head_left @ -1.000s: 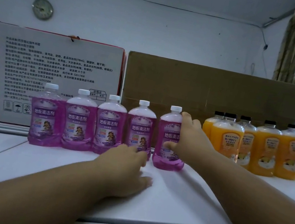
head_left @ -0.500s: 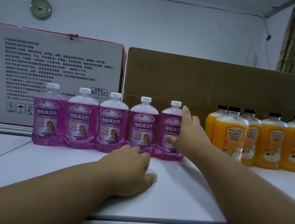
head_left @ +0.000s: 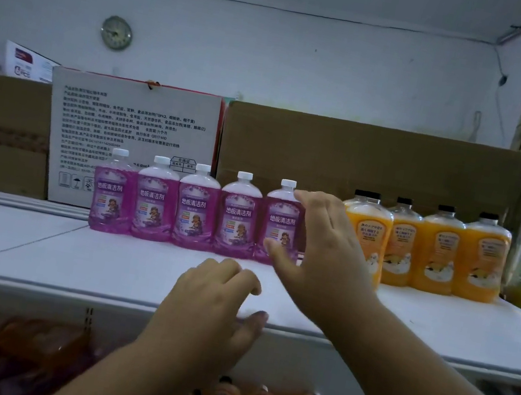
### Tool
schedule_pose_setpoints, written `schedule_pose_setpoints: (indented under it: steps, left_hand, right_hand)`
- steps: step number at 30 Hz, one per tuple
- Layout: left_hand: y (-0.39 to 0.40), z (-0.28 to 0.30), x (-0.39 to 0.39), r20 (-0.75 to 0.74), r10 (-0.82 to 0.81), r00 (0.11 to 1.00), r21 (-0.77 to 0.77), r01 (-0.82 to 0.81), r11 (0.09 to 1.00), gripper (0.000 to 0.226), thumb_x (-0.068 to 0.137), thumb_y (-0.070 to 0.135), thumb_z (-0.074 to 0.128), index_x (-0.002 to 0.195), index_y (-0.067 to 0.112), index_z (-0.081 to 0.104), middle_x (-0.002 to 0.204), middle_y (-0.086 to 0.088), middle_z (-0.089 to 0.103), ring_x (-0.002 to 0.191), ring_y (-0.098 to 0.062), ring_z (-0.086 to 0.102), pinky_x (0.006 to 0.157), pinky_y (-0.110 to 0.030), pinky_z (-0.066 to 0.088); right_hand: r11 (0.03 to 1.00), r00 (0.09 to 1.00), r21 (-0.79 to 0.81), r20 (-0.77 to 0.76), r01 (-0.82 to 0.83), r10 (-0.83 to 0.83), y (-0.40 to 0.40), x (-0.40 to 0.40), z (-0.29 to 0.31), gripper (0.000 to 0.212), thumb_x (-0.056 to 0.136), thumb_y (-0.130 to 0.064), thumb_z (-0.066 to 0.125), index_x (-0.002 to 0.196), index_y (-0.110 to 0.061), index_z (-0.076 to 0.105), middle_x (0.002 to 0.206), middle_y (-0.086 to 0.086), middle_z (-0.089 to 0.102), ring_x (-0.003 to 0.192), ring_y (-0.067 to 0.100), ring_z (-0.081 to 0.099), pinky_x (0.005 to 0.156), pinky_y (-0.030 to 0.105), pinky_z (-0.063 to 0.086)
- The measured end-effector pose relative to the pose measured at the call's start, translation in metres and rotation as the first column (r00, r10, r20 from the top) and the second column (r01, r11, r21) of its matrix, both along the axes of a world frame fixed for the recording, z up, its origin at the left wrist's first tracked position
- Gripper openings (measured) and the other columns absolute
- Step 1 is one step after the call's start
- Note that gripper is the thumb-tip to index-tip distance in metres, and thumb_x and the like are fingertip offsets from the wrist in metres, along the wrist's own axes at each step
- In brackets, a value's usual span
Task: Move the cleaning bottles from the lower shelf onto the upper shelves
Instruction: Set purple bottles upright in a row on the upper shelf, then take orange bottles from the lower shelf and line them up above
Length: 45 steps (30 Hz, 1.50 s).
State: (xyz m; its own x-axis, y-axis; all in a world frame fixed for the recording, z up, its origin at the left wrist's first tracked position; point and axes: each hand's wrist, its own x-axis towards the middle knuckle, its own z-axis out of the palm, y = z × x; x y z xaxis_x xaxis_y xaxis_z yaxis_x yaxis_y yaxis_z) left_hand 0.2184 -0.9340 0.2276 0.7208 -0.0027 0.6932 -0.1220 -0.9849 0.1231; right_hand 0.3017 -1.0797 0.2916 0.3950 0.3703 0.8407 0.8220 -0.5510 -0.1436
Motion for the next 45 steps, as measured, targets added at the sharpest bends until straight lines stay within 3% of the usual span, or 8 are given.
schedule_pose_setpoints:
  steps: [8, 17, 23, 31, 35, 37, 40, 45]
  left_hand:
    - [-0.077, -0.069, -0.051, 0.042, -0.042, 0.998, -0.138, 0.048, 0.989, 0.018, 0.085, 0.046, 0.044, 0.096, 0.036, 0.053, 0.098, 0.016, 0.051, 0.091, -0.009, 0.046, 0.082, -0.035, 0.046]
    - [-0.064, -0.175, -0.041, -0.301, 0.142, 0.943, -0.121, -0.185, 0.975, 0.04, 0.09, 0.053, 0.043, 0.117, 0.028, 0.058, 0.112, 0.007, 0.057, 0.104, -0.017, 0.052, 0.087, -0.036, 0.045]
    - [-0.012, -0.227, 0.017, -0.536, 0.362, 0.762, 0.025, -0.414, 0.91, 0.058, 0.095, 0.062, 0.036, 0.133, 0.02, 0.046, 0.121, -0.007, 0.058, 0.105, -0.025, 0.056, 0.081, -0.037, 0.046]
    - [0.011, -0.247, 0.098, -0.735, 0.165, 0.658, -0.405, -0.622, 0.67, 0.089, 0.088, 0.064, 0.056, 0.153, 0.014, 0.022, 0.143, -0.015, 0.049, 0.119, -0.034, 0.056, 0.077, -0.039, 0.047]
    - [0.024, -0.248, 0.112, -0.726, -0.066, 0.685, -0.643, -0.642, 0.417, 0.105, 0.076, 0.053, 0.079, 0.155, 0.017, 0.019, 0.151, -0.014, 0.041, 0.126, -0.037, 0.051, 0.096, -0.049, 0.049]
    - [0.028, -0.239, 0.108, -0.614, -0.261, 0.745, -0.78, -0.623, 0.057, 0.097, 0.07, 0.044, 0.087, 0.148, 0.02, 0.034, 0.133, -0.013, 0.051, 0.107, -0.034, 0.057, 0.074, -0.043, 0.054]
    - [0.028, -0.228, 0.082, -0.314, -0.357, 0.88, -0.695, -0.469, -0.545, 0.079, 0.063, 0.03, 0.091, 0.126, 0.016, 0.046, 0.114, -0.021, 0.055, 0.093, -0.038, 0.06, 0.053, -0.036, 0.054]
    - [0.009, -0.224, 0.026, 0.225, -0.378, 0.898, -0.707, -0.117, -0.698, 0.088, 0.04, 0.008, 0.1, 0.122, 0.013, 0.066, 0.118, -0.022, 0.07, 0.1, -0.045, 0.07, 0.073, -0.059, 0.056]
  right_hand:
    - [0.993, 0.994, -0.047, 0.007, -0.111, 0.111, -0.075, -0.072, -0.065, 0.065, 0.085, -0.051, 0.062, 0.14, -0.032, 0.033, 0.141, -0.005, 0.041, 0.127, 0.011, 0.039, 0.097, 0.022, 0.031]
    - [0.982, 0.97, -0.03, -0.161, -0.188, 0.181, -0.093, -0.084, -0.133, 0.06, 0.084, -0.036, 0.066, 0.136, -0.012, 0.05, 0.132, 0.007, 0.05, 0.12, 0.02, 0.048, 0.1, 0.028, 0.038]
    - [0.991, 0.957, -0.074, -0.275, -0.112, 0.087, -0.071, -0.059, -0.17, 0.056, 0.085, -0.036, 0.066, 0.133, -0.011, 0.052, 0.127, 0.007, 0.052, 0.112, 0.02, 0.052, 0.093, 0.028, 0.043]
    - [0.99, 0.918, -0.137, -0.391, 0.018, -0.07, -0.047, -0.03, -0.199, 0.054, 0.083, -0.036, 0.067, 0.131, -0.019, 0.051, 0.126, 0.002, 0.051, 0.108, 0.018, 0.052, 0.086, 0.029, 0.045]
    - [0.986, 0.898, -0.158, -0.425, 0.049, -0.113, -0.047, -0.018, -0.208, 0.053, 0.083, -0.039, 0.064, 0.131, -0.022, 0.049, 0.126, 0.0, 0.05, 0.107, 0.016, 0.051, 0.085, 0.026, 0.041]
    - [0.986, 0.89, -0.154, -0.44, 0.058, -0.121, -0.047, -0.01, -0.211, 0.054, 0.083, -0.042, 0.062, 0.131, -0.023, 0.049, 0.127, 0.0, 0.05, 0.107, 0.015, 0.051, 0.084, 0.027, 0.04]
    - [0.99, 0.88, -0.12, -0.459, 0.072, -0.12, -0.044, 0.005, -0.221, 0.053, 0.084, -0.044, 0.061, 0.132, -0.028, 0.046, 0.129, -0.004, 0.048, 0.107, 0.012, 0.05, 0.082, 0.026, 0.039]
    - [0.991, 0.836, -0.133, -0.545, -0.012, -0.063, -0.033, 0.036, -0.254, 0.049, 0.085, -0.042, 0.063, 0.128, -0.034, 0.041, 0.129, -0.005, 0.047, 0.11, 0.016, 0.053, 0.08, 0.024, 0.043]
